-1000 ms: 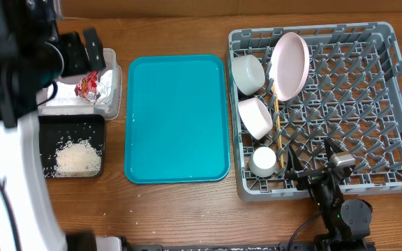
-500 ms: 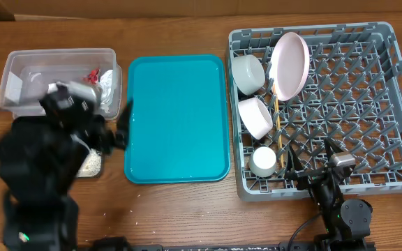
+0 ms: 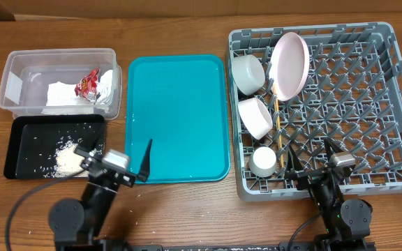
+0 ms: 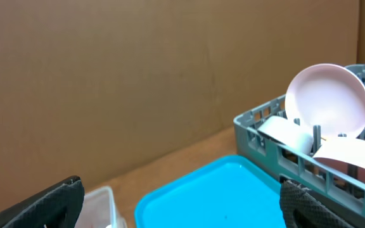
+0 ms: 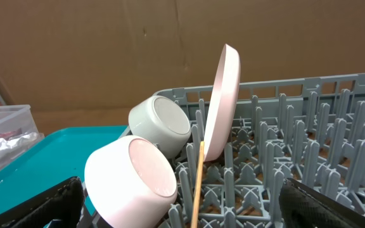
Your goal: Sort waste into correct bins and load items into the dishwasher
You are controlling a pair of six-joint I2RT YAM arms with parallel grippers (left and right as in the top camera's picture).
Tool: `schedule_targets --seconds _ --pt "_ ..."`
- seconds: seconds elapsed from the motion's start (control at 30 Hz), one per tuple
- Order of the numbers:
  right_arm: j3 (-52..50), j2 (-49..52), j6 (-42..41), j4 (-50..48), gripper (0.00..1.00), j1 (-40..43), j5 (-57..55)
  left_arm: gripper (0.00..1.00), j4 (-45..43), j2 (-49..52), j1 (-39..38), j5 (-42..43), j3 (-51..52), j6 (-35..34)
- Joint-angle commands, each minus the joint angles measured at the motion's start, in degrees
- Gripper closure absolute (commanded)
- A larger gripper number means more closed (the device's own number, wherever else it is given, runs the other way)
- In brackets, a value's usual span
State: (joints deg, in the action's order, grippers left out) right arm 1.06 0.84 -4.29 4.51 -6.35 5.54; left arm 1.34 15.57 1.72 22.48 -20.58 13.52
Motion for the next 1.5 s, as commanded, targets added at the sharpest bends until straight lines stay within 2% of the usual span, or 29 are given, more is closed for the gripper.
schedule_targets --seconds 0.0,0.47,0.7,0.77,1.47 --pt "-0.6 -0.7 -0.2 -0.3 0.00 0.3 -0.5 0.00 -2.5 -4.2 -1.3 -2.1 4.9 0.7" --pt "-0.6 -0.7 -0.2 -0.3 0.00 0.3 -0.5 0.00 -3.5 -15.5 -1.4 -6.0 16.1 0.6" --pt "-0.6 -0.7 -0.2 -0.3 0.00 0.3 -0.5 0.00 -2.4 -15.4 -1.4 -5.9 20.4 -0.8" --pt "-0.6 -0.7 -0.2 -0.3 0.00 0.3 -0.5 0.00 1.9 -15.4 -1.4 -6.0 20.3 -1.4" --pt "-0.6 -0.7 -0.2 -0.3 0.00 0.3 -0.5 0.00 1.6 -15.3 -1.3 -6.0 20.3 -2.4"
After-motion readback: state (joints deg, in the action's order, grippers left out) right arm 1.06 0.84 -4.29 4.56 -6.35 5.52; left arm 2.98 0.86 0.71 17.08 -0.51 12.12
